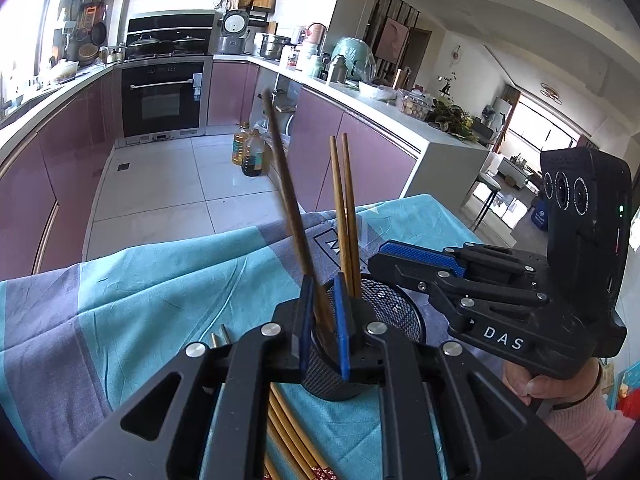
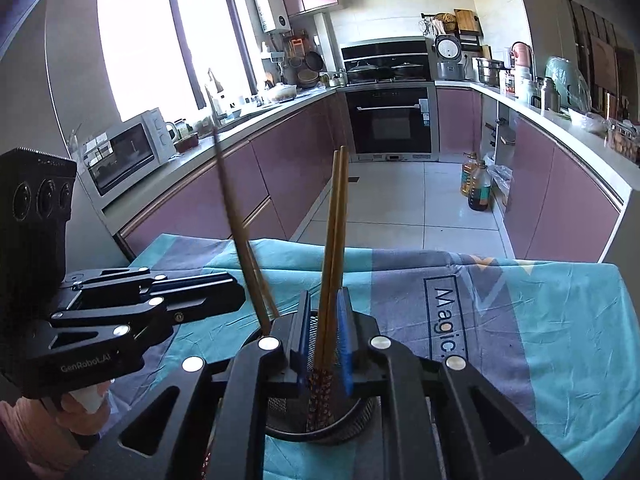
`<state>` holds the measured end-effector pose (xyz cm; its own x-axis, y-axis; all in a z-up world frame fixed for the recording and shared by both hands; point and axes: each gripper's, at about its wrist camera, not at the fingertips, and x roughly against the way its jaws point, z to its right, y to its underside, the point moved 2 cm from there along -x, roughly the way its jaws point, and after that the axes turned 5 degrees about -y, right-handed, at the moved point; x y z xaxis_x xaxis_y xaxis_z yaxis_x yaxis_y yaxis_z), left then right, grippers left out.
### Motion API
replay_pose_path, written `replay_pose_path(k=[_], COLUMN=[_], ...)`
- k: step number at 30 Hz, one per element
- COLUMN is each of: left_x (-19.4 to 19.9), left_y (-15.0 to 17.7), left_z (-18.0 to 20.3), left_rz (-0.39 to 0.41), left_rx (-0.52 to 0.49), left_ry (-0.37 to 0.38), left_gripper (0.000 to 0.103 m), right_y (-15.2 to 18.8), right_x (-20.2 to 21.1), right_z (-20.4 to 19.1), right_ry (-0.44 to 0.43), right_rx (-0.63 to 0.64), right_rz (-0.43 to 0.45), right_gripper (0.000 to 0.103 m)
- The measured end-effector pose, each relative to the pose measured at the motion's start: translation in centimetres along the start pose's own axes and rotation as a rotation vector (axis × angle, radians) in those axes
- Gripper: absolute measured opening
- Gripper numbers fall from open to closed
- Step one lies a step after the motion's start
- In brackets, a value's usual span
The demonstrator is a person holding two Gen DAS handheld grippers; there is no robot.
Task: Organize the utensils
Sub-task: 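Lower the chopstick into the cup with the left tool while the right tool releases its own inside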
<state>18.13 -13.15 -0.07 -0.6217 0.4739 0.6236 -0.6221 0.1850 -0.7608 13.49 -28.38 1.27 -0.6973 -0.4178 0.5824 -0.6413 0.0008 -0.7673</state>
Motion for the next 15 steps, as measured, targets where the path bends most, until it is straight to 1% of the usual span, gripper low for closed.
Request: replay_pose_path(k=[3, 6, 8, 10, 15], left_x=[0.4, 1.4, 2.3, 3.2, 5.2], left_y=[0.1, 0.6, 1.0, 1.3, 2.7], left_z=[-0.2, -0.6, -0.8, -1.0, -1.7], left_rz=[0.012, 0.039, 0.063, 0.086, 0.121], left_rx=[0.006, 0.012, 0.006, -0.002, -0.016], left_ry=[-0.003, -0.013, -0.029, -0.053, -0.095], left_gripper=[0.013, 0.016, 0.021, 0.025, 0.030], right_y=[0.1, 0.3, 0.4, 0.6, 1.7], right_x=[0.2, 0.7, 1.2, 2.0, 4.3], right_z=[-0.1, -0.5, -0.9, -1.4, -3.5], right_ry=[-0.010, -0.020, -0.031, -0.037, -0.084], right_rx=[-0.002, 0.005, 0.014, 0.023, 0.073], right_rz=[0.009, 0.023, 0.037, 0.052, 0.089], right_gripper=[0.013, 0.018, 0.022, 0.027, 0.030])
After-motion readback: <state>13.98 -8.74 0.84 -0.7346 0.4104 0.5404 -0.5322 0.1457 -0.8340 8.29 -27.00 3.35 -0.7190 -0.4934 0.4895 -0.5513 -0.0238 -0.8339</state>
